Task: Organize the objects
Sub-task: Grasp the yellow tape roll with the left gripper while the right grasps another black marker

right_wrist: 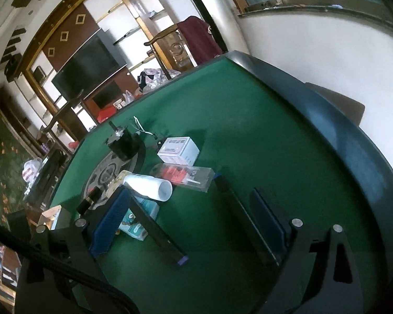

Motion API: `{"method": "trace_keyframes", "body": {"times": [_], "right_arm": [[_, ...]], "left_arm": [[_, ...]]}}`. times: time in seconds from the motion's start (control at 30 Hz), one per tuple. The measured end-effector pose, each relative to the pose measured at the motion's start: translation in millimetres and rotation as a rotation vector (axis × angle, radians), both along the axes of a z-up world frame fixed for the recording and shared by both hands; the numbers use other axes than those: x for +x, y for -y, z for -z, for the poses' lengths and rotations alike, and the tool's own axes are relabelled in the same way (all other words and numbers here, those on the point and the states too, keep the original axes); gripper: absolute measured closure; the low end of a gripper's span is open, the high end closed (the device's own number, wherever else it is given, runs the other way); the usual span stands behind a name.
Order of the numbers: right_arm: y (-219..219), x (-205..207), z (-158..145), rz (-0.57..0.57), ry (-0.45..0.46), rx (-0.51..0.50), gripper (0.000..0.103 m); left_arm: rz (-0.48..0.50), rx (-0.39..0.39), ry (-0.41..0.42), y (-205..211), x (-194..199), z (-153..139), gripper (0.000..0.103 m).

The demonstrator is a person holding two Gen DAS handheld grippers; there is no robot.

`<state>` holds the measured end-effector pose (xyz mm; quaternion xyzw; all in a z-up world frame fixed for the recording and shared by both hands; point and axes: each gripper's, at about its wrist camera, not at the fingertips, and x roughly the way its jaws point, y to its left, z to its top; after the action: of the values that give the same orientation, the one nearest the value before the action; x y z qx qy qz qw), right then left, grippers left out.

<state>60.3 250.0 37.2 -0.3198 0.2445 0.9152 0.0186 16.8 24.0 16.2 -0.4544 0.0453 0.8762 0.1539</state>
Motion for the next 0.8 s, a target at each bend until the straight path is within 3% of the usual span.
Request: {"method": "trace_keyframes", "body": {"times": [0.3, 0.4, 0.53, 0.63, 0.7, 0.77, 0.8], "right_arm": [[20.6, -5.9, 7.0, -0.093, 0.027, 0.050, 0.011], [33.7, -12.9, 11.2, -0.144, 0.067, 0.064, 0.015], [52.9, -27.6, 15.7, -0.198, 0.135, 0.104, 0.031], [69.3, -40.8, 15.5, -0.229, 0.160, 0.179, 0.034], [77.0, -50.9, 17.9, -0.245, 0.179, 0.209, 0.043], [81.0, -62.6, 25.2, -0.267, 0.221, 0.205, 0.068], [81.6, -66.9, 30.2, -0.274, 0.242, 0.198, 0.072]], "left_arm": [[-0.023, 0.123, -0.028, 34.4, 31.5, -32.6, 0.069], [-0.025, 0.153, -0.053, 49.8, 46.7, -44.5, 0.068], [-0.022, 0.184, -0.081, 67.9, 63.8, -54.2, 0.068], [-0.022, 0.208, -0.093, 82.9, 75.0, -60.0, 0.068], [-0.031, 0.223, -0.101, 92.0, 79.8, -63.5, 0.068], [-0.042, 0.240, -0.102, 101.4, 82.1, -65.5, 0.068], [-0.051, 0.249, -0.103, 106.8, 83.1, -66.0, 0.068]]}}
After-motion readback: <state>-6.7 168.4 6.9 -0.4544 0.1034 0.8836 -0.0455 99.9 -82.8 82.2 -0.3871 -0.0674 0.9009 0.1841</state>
